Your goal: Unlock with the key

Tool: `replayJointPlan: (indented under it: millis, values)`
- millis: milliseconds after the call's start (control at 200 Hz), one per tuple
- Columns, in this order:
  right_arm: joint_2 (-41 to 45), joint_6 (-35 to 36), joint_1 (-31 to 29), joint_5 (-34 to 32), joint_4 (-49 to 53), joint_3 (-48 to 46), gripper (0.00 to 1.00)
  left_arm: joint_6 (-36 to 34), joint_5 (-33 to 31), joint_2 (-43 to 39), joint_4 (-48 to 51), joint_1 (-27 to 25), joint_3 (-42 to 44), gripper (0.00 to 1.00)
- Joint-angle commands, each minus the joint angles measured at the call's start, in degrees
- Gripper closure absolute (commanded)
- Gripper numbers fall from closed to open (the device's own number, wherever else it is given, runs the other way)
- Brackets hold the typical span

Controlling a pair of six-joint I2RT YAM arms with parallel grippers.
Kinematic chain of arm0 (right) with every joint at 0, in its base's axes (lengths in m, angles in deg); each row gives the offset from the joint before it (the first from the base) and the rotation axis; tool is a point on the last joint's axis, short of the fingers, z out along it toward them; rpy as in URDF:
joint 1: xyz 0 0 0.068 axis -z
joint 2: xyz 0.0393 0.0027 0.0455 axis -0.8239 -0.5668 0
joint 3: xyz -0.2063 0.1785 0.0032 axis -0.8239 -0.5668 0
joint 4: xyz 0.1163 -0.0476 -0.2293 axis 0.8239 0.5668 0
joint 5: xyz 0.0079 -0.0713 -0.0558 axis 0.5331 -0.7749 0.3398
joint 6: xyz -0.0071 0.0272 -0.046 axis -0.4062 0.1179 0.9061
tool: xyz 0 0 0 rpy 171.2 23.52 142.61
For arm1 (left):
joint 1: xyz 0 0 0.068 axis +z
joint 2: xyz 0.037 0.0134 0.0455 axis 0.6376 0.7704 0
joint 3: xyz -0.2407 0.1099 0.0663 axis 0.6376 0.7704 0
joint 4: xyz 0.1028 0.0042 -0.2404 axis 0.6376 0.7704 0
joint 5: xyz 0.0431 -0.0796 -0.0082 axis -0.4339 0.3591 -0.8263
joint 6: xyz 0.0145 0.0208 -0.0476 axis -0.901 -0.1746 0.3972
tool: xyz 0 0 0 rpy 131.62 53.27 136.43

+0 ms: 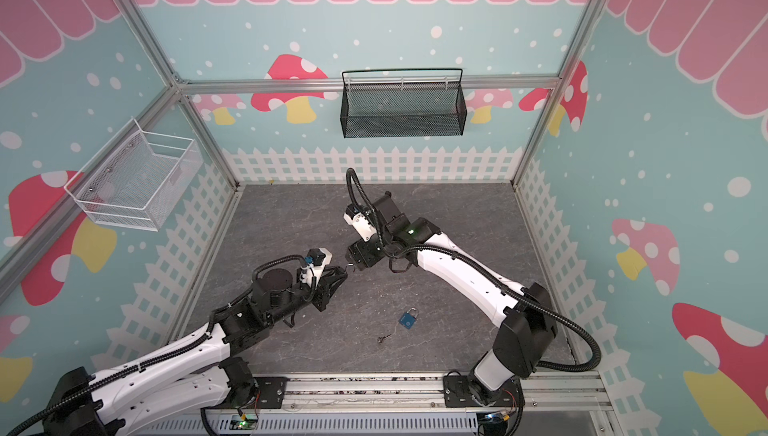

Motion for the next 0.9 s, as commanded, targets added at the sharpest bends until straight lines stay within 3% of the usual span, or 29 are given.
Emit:
replayJointPlan:
  millis: [0,290,480,665,895]
  values:
    - [2.1,1.7,0.1,2.9,2.4,-1.8,0.24,-0.9,-2.1,-1.0,-2.6,-0.1,-0.1,1.00]
    - [5.5,-3.6,0.8,-7.0,2.2,-4.9,0.24,3.1,-9.3,1.3,3.0,0.0,-1.9,1.00]
    - [8.7,-10.9,0.7,-7.9,-0.8,-12.8,0.25,16.6,-16.0,9.0,20.7,1.5,-8.4,1.00]
    - [11.1,-17.3,0.3,-6.8,-2.6,-20.1,0.27,27.1,-5.5,17.5,28.0,7.5,-11.4,1.00]
    - [13.0,-23.7,-2.5,-7.4,-4.8,-27.1,0.28,30.1,0.4,27.1,30.2,10.1,-13.4,1.00]
